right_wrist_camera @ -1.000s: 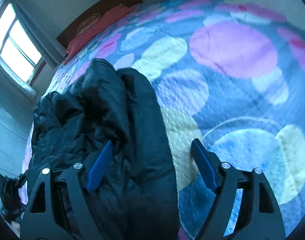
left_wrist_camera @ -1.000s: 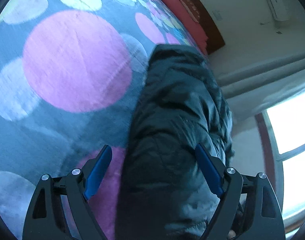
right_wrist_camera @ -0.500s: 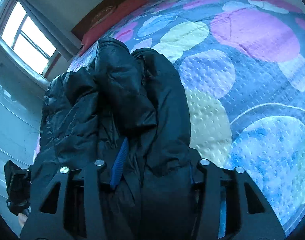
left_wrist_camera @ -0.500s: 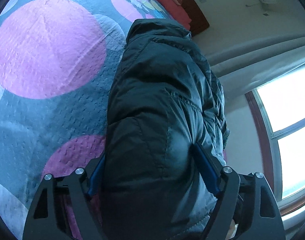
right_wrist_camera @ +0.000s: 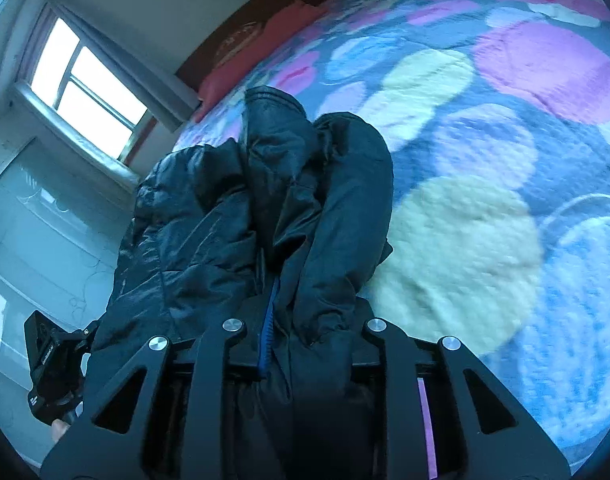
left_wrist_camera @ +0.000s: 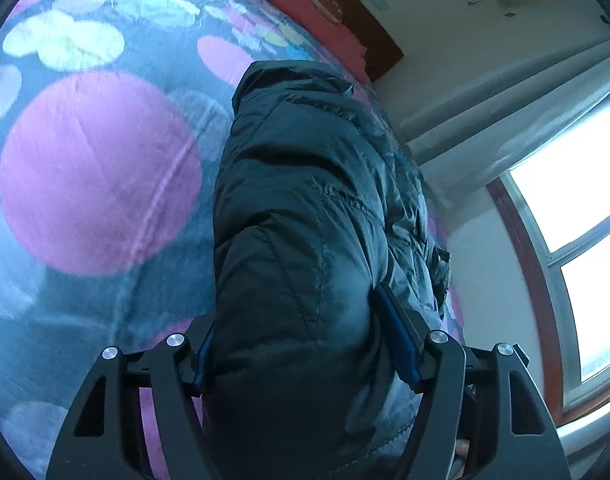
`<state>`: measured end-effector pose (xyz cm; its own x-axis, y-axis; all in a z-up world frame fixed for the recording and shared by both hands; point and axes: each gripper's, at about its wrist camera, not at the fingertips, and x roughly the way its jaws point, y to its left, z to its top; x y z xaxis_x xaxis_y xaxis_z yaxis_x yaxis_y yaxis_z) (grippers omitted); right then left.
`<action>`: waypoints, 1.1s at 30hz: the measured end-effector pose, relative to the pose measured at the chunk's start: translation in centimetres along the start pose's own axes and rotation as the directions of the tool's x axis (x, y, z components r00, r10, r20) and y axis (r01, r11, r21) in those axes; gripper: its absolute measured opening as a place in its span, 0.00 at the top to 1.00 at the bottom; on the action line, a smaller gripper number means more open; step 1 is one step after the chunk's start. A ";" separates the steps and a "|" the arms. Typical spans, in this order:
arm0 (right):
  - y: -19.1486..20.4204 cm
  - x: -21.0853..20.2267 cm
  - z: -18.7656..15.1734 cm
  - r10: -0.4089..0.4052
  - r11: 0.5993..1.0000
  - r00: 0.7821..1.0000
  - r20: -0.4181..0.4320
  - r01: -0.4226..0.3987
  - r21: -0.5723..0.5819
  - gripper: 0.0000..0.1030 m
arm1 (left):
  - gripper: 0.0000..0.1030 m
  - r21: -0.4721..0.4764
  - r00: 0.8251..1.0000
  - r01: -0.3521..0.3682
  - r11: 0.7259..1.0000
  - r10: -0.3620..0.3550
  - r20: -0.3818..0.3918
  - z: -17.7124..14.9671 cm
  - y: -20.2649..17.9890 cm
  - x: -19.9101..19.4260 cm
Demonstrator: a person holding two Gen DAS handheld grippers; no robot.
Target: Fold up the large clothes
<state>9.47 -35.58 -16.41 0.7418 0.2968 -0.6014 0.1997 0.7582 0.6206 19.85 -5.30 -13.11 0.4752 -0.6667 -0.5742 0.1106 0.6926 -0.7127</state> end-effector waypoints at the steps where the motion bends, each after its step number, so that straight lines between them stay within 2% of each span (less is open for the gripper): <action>1: 0.5 0.3 0.1 0.007 1.000 1.000 -0.002 -0.007 -0.005 0.77 | 0.35 0.003 1.000 -0.002 1.000 0.002 0.005 0.3 0.2 -0.1; 9: 4.9 3.9 1.0 0.071 0.997 0.997 -0.024 -0.072 -0.032 0.78 | 0.36 0.014 0.997 -0.026 1.000 0.024 0.068 3.7 1.8 -2.4; 16: 7.8 8.3 1.5 0.095 0.994 0.994 -0.052 -0.097 -0.042 0.78 | 0.36 0.005 0.993 -0.061 0.998 0.060 0.103 7.0 5.3 -3.5; 25: 6.7 10.5 1.4 0.067 0.998 0.996 -0.061 -0.068 -0.011 0.78 | 0.35 -0.021 0.993 -0.055 0.998 0.057 0.102 6.9 9.6 -3.5; 30: 6.5 10.6 1.3 0.066 0.998 0.996 -0.068 -0.067 -0.016 0.76 | 0.34 -0.030 0.995 -0.036 0.999 0.039 0.096 6.9 10.2 -3.5; 33: 6.4 10.6 1.6 0.063 0.998 0.995 -0.077 -0.064 -0.018 0.68 | 0.31 -0.027 0.997 -0.018 0.999 0.020 0.071 7.1 10.7 -3.8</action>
<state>19.62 -28.47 -18.02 0.7015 0.3876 -0.5980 0.1402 0.7476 0.6491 25.40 6.61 -15.68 0.5378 -0.6317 -0.5583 0.0788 0.6970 -0.7128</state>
